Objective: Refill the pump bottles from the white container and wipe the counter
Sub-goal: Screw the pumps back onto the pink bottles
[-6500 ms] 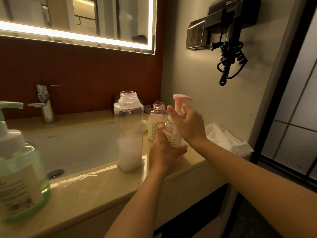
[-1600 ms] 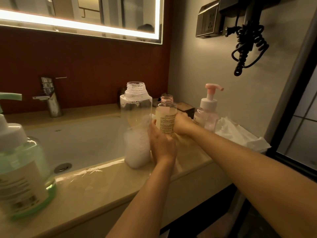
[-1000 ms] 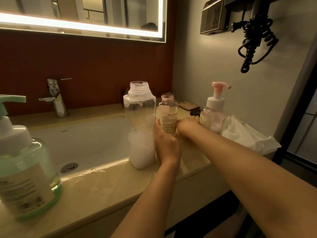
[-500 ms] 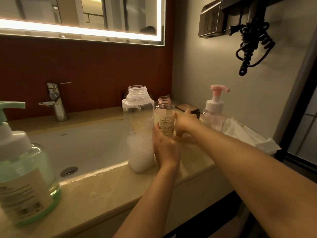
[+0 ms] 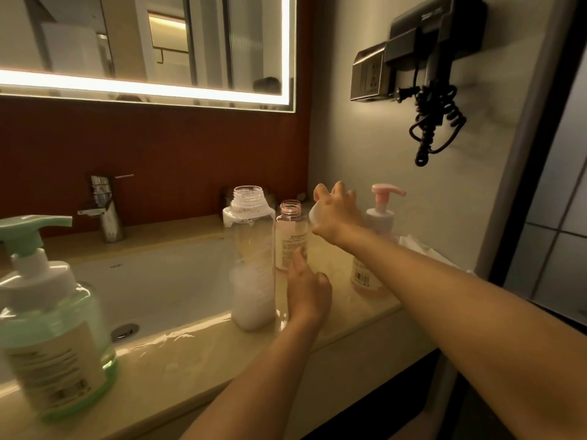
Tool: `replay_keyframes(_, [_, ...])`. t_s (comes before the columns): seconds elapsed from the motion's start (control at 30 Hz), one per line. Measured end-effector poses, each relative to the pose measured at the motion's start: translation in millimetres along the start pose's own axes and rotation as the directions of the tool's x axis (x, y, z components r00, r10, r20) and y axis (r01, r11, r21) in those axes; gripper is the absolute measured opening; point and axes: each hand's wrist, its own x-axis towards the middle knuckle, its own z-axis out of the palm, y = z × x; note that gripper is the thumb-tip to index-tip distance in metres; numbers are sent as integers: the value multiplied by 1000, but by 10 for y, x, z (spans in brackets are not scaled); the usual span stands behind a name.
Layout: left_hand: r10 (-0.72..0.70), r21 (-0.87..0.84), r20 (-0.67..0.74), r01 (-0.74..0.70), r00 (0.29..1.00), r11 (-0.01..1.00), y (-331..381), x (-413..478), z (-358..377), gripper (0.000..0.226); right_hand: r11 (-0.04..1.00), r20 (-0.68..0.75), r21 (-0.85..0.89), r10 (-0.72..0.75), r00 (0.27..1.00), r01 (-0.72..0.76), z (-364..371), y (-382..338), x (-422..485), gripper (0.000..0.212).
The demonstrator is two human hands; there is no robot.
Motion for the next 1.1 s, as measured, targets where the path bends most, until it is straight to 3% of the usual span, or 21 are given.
replay_keyframes(0.1, [33,0,16,-33,999,999,88,-150,-68,51,996,-70,87,-28,997,34,-136,-43,-79,48])
replay_keyframes(0.23, [148,54,-145,-142,978,988,163,-318,-280,32,967,-173,235,-54,983,95,-327,-188,-177,52])
replay_keyframes(0.4, [410,209,-257,-364,875,908,170,-461,-646,12,885,-184,454,-16,983,99,-595,-449,-254,54])
replay_keyframes(0.63, [543,384,-465,-393,699,835,-28,-319,-1186,35,760,-201,639,16,979,119,-940,-758,-306,51])
replay_keyframes(0.73, [465,347,-489,-325,737,880,-57,-252,-1242,55,722,-169,670,-77,983,172,-1004,-865,-363,50])
replay_keyframes(0.9, [233,117,-287,-208,929,971,25,-123,-1234,90,782,-34,577,-265,964,235,-993,-974,-392,46])
replay_keyframes(1.1, [157,-99,-119,-169,980,981,89,4,-1204,102,830,81,492,-343,936,262,-996,-998,-383,43])
